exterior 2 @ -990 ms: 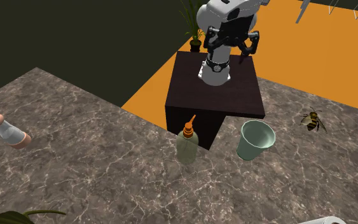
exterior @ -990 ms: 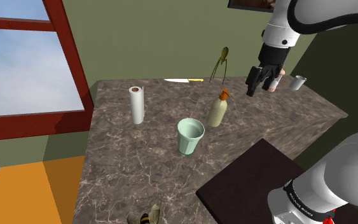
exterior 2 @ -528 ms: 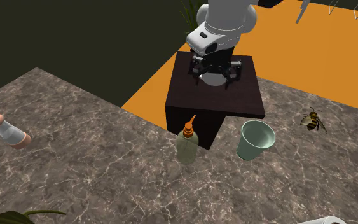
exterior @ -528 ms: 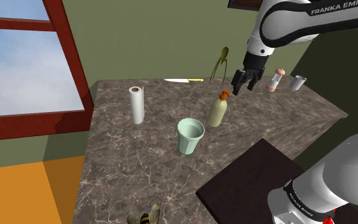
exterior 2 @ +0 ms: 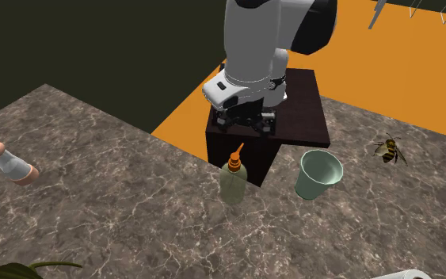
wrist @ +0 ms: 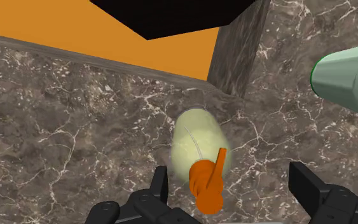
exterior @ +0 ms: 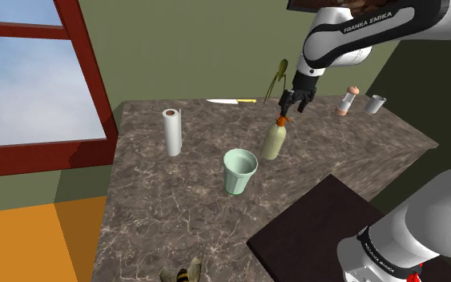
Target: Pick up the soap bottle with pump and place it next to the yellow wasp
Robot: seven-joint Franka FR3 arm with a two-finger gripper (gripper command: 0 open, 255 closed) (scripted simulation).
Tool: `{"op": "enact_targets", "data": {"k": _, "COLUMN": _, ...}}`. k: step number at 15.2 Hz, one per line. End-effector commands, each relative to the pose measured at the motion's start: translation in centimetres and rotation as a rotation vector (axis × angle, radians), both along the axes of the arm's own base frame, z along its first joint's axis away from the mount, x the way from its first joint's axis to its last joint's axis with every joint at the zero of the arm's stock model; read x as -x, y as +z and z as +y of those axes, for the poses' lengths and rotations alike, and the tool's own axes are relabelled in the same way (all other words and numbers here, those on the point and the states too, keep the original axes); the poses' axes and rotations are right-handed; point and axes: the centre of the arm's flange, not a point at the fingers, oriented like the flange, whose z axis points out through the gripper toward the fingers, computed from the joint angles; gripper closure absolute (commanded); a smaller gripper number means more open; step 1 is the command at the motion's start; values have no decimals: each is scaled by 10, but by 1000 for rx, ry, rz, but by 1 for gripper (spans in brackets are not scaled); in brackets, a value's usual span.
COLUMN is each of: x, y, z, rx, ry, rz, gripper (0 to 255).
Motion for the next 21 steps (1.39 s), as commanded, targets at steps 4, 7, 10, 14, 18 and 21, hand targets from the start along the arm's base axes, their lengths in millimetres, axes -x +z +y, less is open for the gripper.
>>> {"op": "enact_targets", "data": {"k": 4, "x": -21, "y": -32, "z": -14, "rx": -3, "ry": -8, "rz": -14, "gripper": 0}}
{"op": "enact_targets", "data": {"k": 7, "x": -21, "y": -48, "z": -14, "rx": -3, "ry": -8, "rz": -14, "gripper": 0}}
{"op": "enact_targets", "data": {"k": 10, "x": -21, "y": -61, "z": -14, "rx": -3, "ry": -8, "rz": -14, "gripper": 0}}
{"op": "enact_targets", "data": {"k": 14, "x": -21, "y": -61, "z": -14, "rx": -3, "ry": -8, "rz": -14, "gripper": 0}}
{"op": "enact_targets", "data": {"k": 18, "x": -21, "y": -61, "z": -14, "rx": -3, "ry": -8, "rz": -14, "gripper": 255}}
{"op": "enact_targets", "data": {"k": 21, "x": -21, "y": -61, "z": -14, "rx": -3, "ry": -8, "rz": -14, "gripper": 255}}
